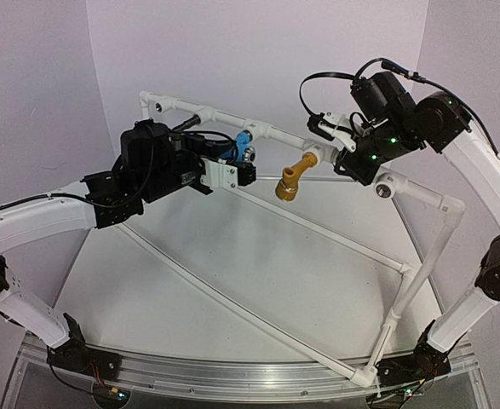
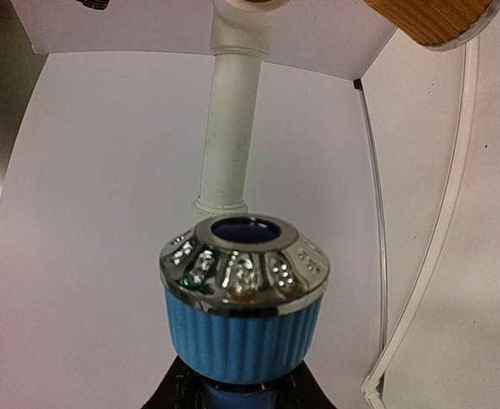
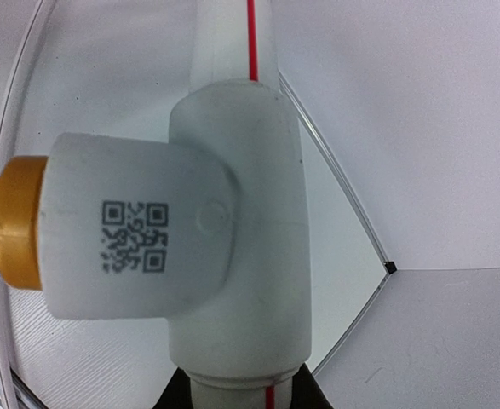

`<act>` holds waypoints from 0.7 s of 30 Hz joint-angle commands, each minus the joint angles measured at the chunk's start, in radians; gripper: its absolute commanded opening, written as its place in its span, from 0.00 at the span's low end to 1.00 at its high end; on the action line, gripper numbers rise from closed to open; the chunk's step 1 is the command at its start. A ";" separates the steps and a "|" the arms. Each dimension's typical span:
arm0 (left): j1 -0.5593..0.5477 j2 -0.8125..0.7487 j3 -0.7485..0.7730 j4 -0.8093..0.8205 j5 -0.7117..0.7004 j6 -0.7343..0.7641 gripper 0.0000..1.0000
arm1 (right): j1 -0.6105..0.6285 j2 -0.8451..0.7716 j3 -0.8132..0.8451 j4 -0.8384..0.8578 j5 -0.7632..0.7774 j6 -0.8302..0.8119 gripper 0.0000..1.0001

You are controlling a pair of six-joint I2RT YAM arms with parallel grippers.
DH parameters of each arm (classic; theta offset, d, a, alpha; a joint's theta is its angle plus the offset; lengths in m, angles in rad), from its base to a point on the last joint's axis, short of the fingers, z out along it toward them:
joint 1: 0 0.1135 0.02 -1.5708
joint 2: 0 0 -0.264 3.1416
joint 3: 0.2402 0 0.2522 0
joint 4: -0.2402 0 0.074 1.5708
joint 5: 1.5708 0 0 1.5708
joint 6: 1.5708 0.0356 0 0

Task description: Install the water faucets

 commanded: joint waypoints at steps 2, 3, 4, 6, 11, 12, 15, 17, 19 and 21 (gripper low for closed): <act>-0.008 0.041 -0.011 -0.257 0.061 0.029 0.16 | 0.017 0.000 -0.024 0.076 -0.055 0.089 0.00; -0.008 0.040 -0.012 -0.251 0.059 0.024 0.20 | 0.016 -0.001 -0.025 0.076 -0.053 0.089 0.00; -0.008 0.038 -0.011 -0.248 0.056 0.019 0.23 | 0.017 -0.002 -0.027 0.076 -0.051 0.089 0.00; -0.008 0.036 -0.008 -0.241 0.046 0.010 0.30 | 0.017 -0.002 -0.030 0.079 -0.049 0.089 0.00; -0.007 0.029 0.002 -0.223 0.014 -0.015 0.42 | 0.017 -0.001 -0.027 0.081 -0.043 0.090 0.00; -0.007 0.027 0.004 -0.221 0.010 -0.016 0.42 | 0.017 0.001 -0.026 0.081 -0.041 0.090 0.00; -0.007 0.025 0.006 -0.203 -0.002 -0.017 0.44 | 0.016 0.003 -0.024 0.082 -0.041 0.089 0.00; -0.007 0.023 0.009 -0.197 -0.009 -0.018 0.47 | 0.017 0.006 -0.022 0.082 -0.040 0.090 0.00; -0.007 0.020 0.009 -0.191 -0.015 -0.021 0.50 | 0.017 0.007 -0.020 0.081 -0.039 0.089 0.00; -0.006 0.014 0.007 -0.177 -0.020 -0.029 0.54 | 0.016 0.007 -0.020 0.081 -0.038 0.089 0.00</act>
